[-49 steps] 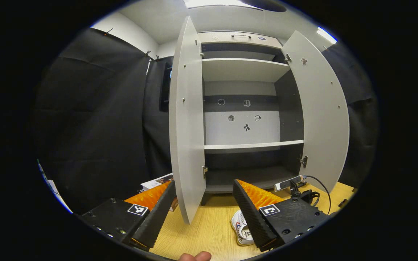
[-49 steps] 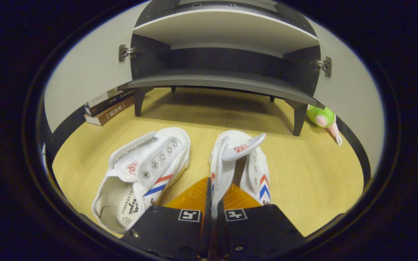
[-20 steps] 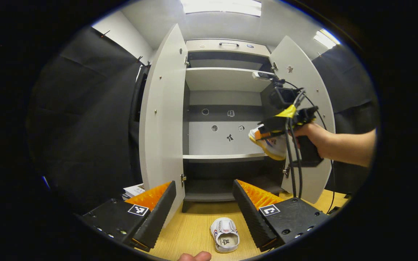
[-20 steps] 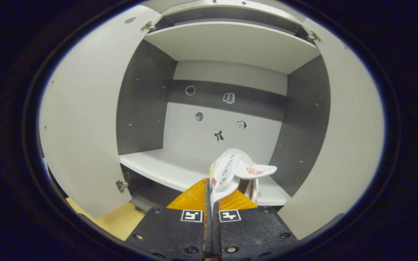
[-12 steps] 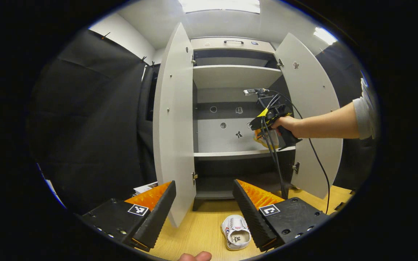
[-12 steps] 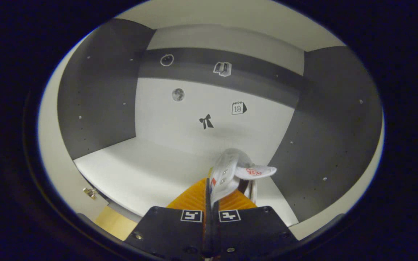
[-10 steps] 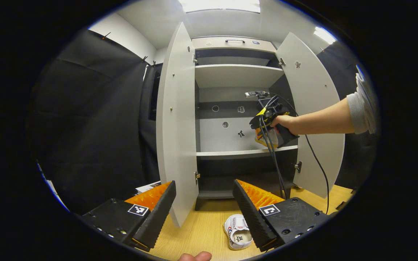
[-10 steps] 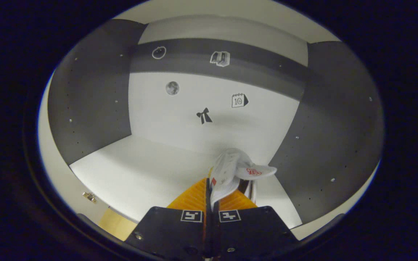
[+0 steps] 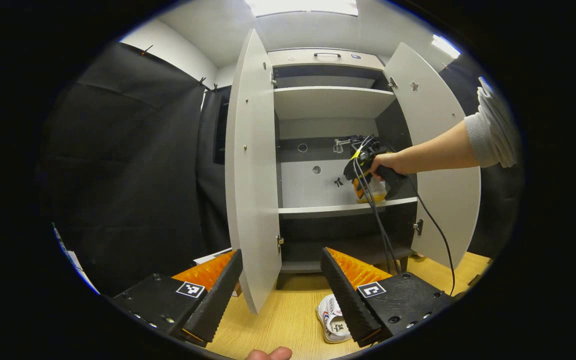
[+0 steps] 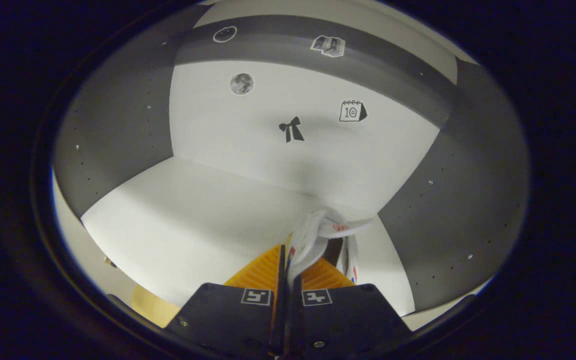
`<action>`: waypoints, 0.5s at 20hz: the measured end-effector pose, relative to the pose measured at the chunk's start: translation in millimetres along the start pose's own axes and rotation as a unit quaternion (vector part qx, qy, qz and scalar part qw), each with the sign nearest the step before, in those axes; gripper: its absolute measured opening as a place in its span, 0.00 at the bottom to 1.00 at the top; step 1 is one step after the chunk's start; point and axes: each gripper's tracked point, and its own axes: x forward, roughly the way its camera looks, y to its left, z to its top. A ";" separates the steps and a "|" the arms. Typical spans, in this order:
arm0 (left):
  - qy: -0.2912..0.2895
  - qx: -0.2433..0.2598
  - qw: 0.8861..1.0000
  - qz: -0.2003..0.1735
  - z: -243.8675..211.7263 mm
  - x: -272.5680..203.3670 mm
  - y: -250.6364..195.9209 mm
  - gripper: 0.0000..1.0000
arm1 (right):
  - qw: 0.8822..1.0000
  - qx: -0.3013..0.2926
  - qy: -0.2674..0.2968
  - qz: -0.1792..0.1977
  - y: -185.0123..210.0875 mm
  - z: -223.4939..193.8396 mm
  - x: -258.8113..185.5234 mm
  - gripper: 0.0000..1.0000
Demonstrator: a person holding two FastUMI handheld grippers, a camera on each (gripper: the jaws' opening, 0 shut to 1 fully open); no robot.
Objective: Grab one shoe with the right hand and put it into the shoe cabinet, grab the other shoe with the left hand and put it into the shoe cabinet; then close the right door with the right hand and the left door with the left hand.
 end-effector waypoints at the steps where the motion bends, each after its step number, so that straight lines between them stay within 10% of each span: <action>1: -0.001 0.001 1.000 -0.001 0.8 0.3 -0.8 0.95 | 1.000 -0.002 0.002 -0.001 0.8 -0.9 -0.7 0.12; 6: -0.012 -0.005 1.000 -0.006 4.2 -0.5 -4.3 0.95 | 1.000 -0.010 -0.025 0.009 -4.7 3.5 -48.6 0.38; 10: -0.011 -0.010 1.000 -0.020 -1.2 1.1 -15.6 0.95 | 0.992 0.013 -0.116 0.041 -11.0 8.5 -122.7 0.31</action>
